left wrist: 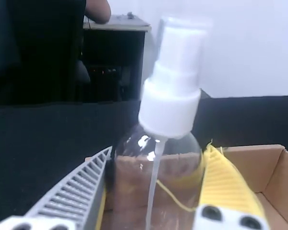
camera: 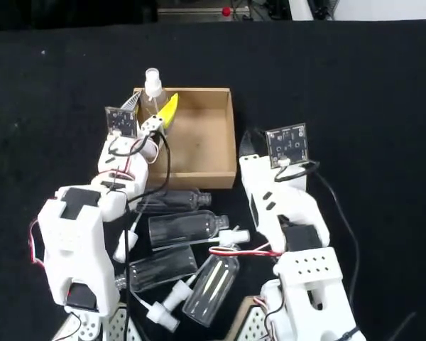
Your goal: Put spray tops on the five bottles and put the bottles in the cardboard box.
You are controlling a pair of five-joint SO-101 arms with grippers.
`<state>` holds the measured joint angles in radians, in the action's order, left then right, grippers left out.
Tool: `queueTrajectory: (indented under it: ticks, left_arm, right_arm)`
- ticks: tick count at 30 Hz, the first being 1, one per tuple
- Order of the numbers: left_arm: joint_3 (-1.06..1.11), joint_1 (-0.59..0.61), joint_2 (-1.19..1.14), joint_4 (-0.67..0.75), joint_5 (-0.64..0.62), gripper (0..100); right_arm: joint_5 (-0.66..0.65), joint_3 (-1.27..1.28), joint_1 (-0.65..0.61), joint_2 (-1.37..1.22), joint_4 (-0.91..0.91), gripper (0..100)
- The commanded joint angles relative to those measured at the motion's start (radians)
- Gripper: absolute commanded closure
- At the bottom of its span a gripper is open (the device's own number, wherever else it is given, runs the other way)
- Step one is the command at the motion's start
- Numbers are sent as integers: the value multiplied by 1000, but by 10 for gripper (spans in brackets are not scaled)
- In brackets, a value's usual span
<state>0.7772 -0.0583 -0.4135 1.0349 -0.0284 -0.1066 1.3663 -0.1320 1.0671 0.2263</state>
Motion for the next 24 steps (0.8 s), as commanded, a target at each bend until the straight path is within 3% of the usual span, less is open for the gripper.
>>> queueTrajectory:
  ticks: [1, 11, 22, 24]
  left_arm:
    - [-51, 13, 101, -23, -6, 733]
    - [-33, 15, 161, -26, 0, 733]
    - [5, 12, 279, -121, 2, 733]
    - [4, 12, 324, -209, 2, 733]
  right_arm:
    - [-5, -5, 15, -12, -31, 966]
    - [-5, -5, 15, -12, -31, 966]
    - [-5, -5, 15, -12, -31, 966]
    - [-5, -5, 15, -12, -31, 966]
